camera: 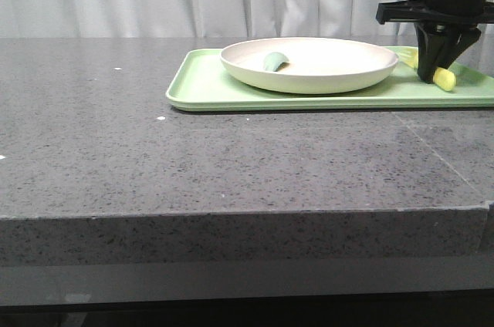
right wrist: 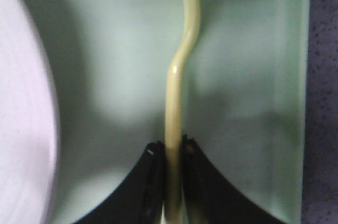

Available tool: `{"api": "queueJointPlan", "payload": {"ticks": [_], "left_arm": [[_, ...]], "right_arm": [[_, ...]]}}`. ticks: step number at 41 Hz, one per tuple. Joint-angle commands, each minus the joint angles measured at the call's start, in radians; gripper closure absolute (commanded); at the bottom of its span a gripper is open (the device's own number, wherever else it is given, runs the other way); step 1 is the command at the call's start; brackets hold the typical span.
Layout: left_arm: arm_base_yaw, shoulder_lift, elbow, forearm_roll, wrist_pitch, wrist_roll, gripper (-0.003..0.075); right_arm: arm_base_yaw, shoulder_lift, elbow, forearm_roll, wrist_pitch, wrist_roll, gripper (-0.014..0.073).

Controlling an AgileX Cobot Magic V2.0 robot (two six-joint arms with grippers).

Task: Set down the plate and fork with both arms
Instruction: 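Lower the fork onto the tray and open the right gripper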

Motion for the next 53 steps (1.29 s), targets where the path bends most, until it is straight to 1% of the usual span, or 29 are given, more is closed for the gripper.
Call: {"api": "queueJointPlan", "payload": {"ticks": [1, 4, 8, 22, 26, 33, 38, 42, 47, 51, 53], "left_arm": [[0.002, 0.003, -0.028, 0.006, -0.083, 0.005, 0.0738], [0.002, 0.003, -0.028, 0.006, -0.083, 0.005, 0.0738], [0.002, 0.003, -0.028, 0.006, -0.083, 0.005, 0.0738], [0.002, 0.003, -0.028, 0.006, -0.083, 0.005, 0.0738], [0.002, 0.003, -0.028, 0.006, -0.083, 0.005, 0.0738], [0.002, 0.003, -0.028, 0.006, -0.083, 0.005, 0.0738], [0.002, 0.003, -0.028, 0.006, -0.083, 0.005, 0.0738], [0.002, 0.003, -0.028, 0.006, -0.083, 0.005, 0.0738], [0.002, 0.003, -0.028, 0.006, -0.083, 0.005, 0.0738], [0.002, 0.003, -0.028, 0.006, -0.083, 0.005, 0.0738], [0.002, 0.003, -0.028, 0.006, -0.083, 0.005, 0.0738]], "right_arm": [[-0.006, -0.057, -0.029, -0.012, -0.014, -0.01, 0.0324], [-0.006, -0.061, -0.029, -0.012, -0.014, -0.01, 0.0251], [-0.006, -0.079, -0.029, -0.012, -0.025, -0.01, 0.0197], [-0.006, -0.231, -0.03, -0.012, -0.037, -0.01, 0.0196], [-0.006, -0.275, -0.03, -0.012, -0.035, -0.012, 0.0253], [-0.006, -0.358, -0.027, -0.012, -0.007, -0.012, 0.0459], [-0.006, -0.409, -0.027, -0.012, 0.011, -0.012, 0.058], [-0.006, -0.455, -0.02, -0.012, 0.013, -0.012, 0.0662], [-0.003, -0.556, 0.063, -0.012, -0.022, -0.016, 0.0657], [-0.003, -0.662, 0.197, -0.012, -0.078, -0.026, 0.0657], [-0.003, -0.723, 0.29, -0.012, -0.12, -0.032, 0.0657]]}}
